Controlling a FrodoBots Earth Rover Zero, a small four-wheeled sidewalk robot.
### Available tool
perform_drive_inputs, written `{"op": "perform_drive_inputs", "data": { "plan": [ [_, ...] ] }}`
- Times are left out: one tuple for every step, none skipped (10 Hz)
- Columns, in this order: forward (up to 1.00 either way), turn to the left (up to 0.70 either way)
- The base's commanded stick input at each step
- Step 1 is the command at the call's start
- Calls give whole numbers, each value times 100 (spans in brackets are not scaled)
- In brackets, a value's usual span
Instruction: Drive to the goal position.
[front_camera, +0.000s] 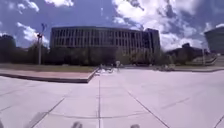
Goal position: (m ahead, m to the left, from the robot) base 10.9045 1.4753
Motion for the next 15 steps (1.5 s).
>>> {"op": "perform_drive_inputs", "data": {
  "plan": [
    [70, 0],
    [70, 0],
    [70, 0],
    [70, 0],
    [70, 0],
    [70, 0],
    [70, 0],
    [70, 0],
    [70, 0],
    [70, 0],
    [70, 0],
    [70, 0],
    [70, 0],
    [70, 0],
    [70, 0]
  ]
}}
